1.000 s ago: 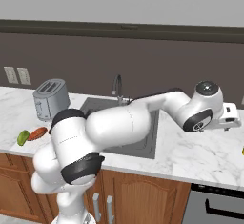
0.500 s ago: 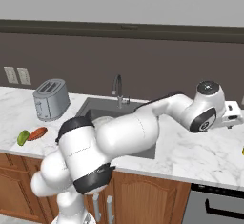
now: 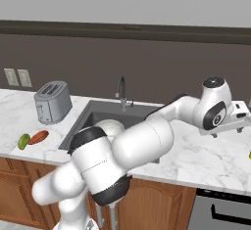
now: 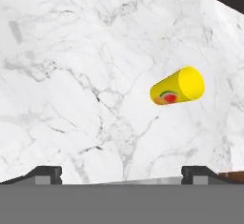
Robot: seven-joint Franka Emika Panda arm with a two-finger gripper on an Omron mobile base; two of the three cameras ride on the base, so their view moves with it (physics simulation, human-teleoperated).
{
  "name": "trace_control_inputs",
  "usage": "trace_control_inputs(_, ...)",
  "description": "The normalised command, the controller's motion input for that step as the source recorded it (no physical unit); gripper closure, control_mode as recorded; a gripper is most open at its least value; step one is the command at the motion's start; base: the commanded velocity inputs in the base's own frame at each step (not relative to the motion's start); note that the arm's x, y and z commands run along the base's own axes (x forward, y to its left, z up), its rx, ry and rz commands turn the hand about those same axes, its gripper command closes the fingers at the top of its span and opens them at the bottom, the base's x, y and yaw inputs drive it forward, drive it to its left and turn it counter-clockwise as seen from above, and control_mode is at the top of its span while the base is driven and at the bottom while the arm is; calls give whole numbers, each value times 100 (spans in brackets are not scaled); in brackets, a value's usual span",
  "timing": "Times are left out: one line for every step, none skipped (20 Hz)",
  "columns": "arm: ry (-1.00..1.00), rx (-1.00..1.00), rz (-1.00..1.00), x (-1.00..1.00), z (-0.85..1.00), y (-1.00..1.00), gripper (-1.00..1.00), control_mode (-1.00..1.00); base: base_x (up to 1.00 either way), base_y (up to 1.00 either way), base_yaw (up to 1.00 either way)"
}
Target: Remove the sweet potato and mango from the sink. Then move the bowl and cup from the counter to the sink for washing.
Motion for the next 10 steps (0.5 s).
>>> trace_control_inputs(17, -1, 0, 10, 0, -12, -100, -100, 0, 0, 0)
trace_control_inputs(17, 0, 0, 9, 0, -12, -100, -100, 0, 0, 0)
trace_control_inputs(16, 0, 0, 9, 0, -13, -100, -100, 0, 0, 0)
trace_control_inputs(16, 0, 0, 8, 0, -16, -100, -100, 0, 0, 0)
trace_control_inputs(15, 0, 0, 6, 0, -17, -100, -100, 0, 0, 0)
trace_control_inputs(14, 0, 0, 4, 0, -16, -100, -100, 0, 0, 0)
trace_control_inputs(13, 0, 0, 5, 0, -14, -100, -100, 0, 0, 0)
trace_control_inputs(13, 0, 0, 3, 0, -13, -100, -100, 0, 0, 0)
trace_control_inputs(13, 0, 0, 4, 0, -12, -100, -100, 0, 0, 0)
trace_control_inputs(10, 0, 0, 3, 0, -13, -100, -100, 0, 0, 0)
